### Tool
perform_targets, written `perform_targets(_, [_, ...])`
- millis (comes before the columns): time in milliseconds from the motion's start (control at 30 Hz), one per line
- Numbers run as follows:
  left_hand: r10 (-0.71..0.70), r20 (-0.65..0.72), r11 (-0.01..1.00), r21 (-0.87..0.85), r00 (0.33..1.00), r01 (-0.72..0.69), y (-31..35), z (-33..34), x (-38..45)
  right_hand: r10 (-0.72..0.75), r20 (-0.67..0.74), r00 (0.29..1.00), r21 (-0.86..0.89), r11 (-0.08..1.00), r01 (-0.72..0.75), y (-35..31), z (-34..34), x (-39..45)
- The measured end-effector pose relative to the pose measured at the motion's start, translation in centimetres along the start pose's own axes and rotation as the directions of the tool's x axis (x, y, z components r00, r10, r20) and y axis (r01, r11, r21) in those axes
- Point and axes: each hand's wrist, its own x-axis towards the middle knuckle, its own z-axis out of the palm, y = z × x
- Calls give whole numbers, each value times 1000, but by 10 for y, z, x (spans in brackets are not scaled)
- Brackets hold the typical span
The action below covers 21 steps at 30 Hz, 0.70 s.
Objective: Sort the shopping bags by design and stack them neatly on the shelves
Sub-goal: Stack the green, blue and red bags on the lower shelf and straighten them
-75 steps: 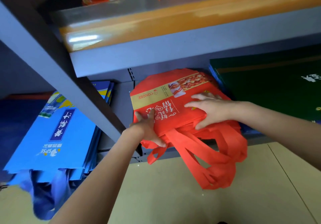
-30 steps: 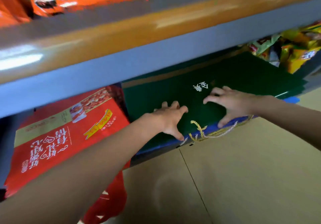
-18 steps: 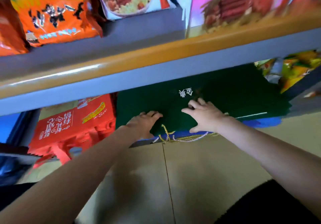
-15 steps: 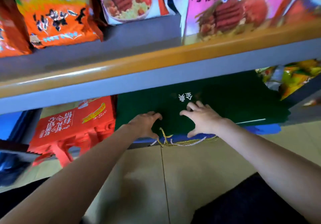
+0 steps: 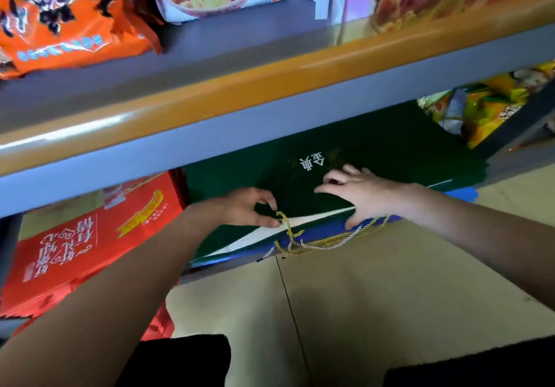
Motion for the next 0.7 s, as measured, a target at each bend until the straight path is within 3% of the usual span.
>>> perform_targets(133, [89,7,992,-90,996,-88,-8,-2,7,74,25,997,154,985,-77,-1,-4,-1])
perform_targets(233, [114,0,987,115,994,-113,-1,2,4,101,-22,995,163,982,-96,-8,-9,4])
perform_targets(367, [109,-99,871,490,989,-47,18,14,-16,116,-9,993,34,993,-115,-28,-10,-2])
perform_targets(500, [42,-155,838,544,987,50,28,23,-26,120,54,991,52,991,-123,-49,-20,-2])
perform_targets(633, [43,-264,810,574,964,121,37,16,-40,122,-68,990,299,949,-96,-83,-31,29])
perform_targets(700, [38,-310,786,597,950,163,36,18,-52,76,-106,991,341,940,-36,-96,-35,37])
